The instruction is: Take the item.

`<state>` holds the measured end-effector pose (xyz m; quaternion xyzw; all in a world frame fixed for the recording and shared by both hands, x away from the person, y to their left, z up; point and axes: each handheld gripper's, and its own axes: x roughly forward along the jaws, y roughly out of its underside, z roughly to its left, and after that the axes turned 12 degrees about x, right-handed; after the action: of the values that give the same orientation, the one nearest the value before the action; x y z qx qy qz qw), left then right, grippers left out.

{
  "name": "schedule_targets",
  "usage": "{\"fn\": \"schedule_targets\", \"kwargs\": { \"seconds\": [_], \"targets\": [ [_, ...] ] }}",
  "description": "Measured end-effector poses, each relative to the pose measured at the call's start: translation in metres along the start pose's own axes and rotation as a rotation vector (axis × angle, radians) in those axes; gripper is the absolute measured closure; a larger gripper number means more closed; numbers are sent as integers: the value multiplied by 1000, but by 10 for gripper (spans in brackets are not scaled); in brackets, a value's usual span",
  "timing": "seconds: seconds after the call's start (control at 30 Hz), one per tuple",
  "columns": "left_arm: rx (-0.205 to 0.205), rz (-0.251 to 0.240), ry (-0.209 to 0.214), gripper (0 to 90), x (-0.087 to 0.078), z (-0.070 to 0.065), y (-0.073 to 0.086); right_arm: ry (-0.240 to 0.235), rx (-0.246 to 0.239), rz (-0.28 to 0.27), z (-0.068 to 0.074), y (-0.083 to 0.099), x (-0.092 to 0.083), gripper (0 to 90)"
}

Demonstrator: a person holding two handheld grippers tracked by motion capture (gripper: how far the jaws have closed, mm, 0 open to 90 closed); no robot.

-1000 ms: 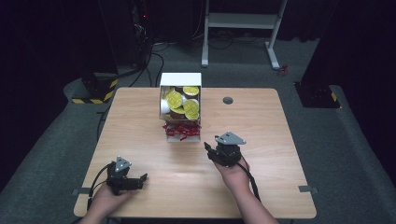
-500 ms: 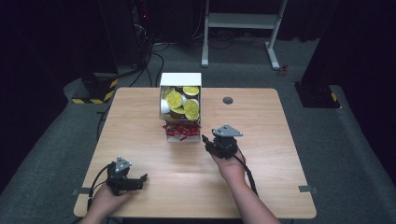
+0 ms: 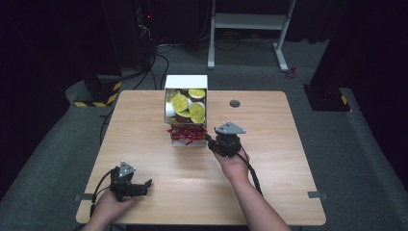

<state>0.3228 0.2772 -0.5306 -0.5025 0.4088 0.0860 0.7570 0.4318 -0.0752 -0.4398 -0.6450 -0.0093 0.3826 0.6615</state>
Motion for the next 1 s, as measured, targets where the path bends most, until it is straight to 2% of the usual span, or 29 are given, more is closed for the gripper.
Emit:
{"fn": "schedule_targets", "kwargs": {
  "seconds": [0.37, 0.6, 1.0],
  "targets": [
    [-9, -3, 2, 13, 0, -1, 0, -10, 5, 11, 4, -5, 9, 575],
    [-6, -3, 2, 13, 0, 0, 0, -2, -18, 17, 9, -7, 17, 579],
    [-3, -2, 1, 13, 0, 0, 0, 24, -18, 29, 7, -7, 31, 711]
  ]
}}
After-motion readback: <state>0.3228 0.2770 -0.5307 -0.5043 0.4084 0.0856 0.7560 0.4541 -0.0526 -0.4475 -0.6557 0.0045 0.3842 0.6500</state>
